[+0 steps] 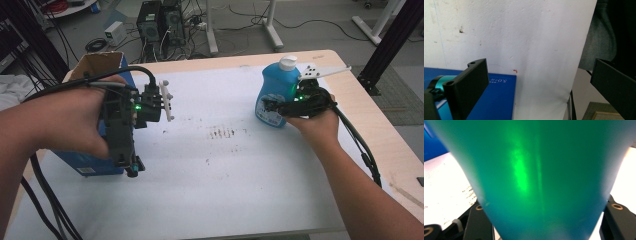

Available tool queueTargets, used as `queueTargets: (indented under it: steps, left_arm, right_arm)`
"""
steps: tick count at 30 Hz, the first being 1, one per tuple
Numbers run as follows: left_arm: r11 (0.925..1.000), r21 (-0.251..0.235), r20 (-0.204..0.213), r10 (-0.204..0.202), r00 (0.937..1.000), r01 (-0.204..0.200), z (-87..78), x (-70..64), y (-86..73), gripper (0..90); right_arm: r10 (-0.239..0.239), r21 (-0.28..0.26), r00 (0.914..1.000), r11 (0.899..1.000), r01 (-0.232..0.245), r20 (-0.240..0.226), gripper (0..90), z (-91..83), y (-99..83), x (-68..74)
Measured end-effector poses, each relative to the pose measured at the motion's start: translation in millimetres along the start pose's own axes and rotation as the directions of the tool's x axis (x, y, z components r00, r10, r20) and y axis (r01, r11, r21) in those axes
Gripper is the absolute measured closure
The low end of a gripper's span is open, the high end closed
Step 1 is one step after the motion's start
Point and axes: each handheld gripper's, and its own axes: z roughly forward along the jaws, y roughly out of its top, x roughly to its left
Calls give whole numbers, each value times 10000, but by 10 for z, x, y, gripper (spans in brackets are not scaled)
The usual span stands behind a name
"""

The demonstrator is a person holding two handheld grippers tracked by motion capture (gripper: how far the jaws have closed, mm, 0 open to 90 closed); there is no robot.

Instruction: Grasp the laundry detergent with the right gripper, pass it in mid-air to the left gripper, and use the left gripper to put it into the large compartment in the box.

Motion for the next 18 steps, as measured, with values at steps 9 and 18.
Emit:
queueTargets:
  steps: [9,18]
  left_arm:
    - [10000,34,31,19,10000,-19,7,3,3,18]
    - [10000,-31,29,45,10000,-45,2,-10,16,18]
  right_arm:
    - [-142,-205,9997,9997,146,190,420,3,-23,22]
    - [-378,24,9987,9993,377,341,449,-10,19,74]
